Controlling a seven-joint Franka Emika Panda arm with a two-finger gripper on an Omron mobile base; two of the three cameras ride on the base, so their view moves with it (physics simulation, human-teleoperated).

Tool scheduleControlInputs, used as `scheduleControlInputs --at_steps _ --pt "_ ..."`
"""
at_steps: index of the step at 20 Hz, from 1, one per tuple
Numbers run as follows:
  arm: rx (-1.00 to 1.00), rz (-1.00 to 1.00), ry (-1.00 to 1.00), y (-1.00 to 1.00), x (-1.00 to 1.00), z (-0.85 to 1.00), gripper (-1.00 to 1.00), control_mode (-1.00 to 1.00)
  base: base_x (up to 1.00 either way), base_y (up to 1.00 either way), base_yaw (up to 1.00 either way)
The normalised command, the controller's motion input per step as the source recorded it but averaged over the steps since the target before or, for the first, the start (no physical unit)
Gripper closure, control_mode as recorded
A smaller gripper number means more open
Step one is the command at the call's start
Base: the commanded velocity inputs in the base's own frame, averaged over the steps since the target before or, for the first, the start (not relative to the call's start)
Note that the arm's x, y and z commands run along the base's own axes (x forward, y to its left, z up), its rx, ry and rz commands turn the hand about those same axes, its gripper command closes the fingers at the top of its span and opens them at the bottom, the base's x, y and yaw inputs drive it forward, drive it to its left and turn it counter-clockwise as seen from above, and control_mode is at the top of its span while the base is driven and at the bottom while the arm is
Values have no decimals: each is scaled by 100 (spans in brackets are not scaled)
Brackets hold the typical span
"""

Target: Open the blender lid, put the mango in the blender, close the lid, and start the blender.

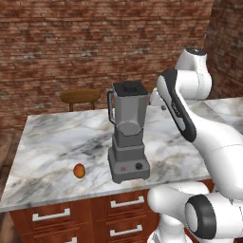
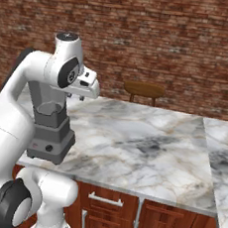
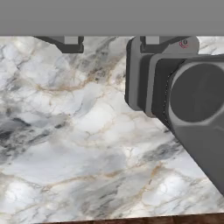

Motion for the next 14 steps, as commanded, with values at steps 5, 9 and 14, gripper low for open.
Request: scheduleControlInputs --at_steps 5,9,14 --pt "0 0 -6 15 -12 -3 -100 -100 0 0 0" --pt "0 0 -26 46 -29 28 -100 -100 0 0 0" --pt "1 0 -14 41 -16 56 -100 -100 0 0 0"
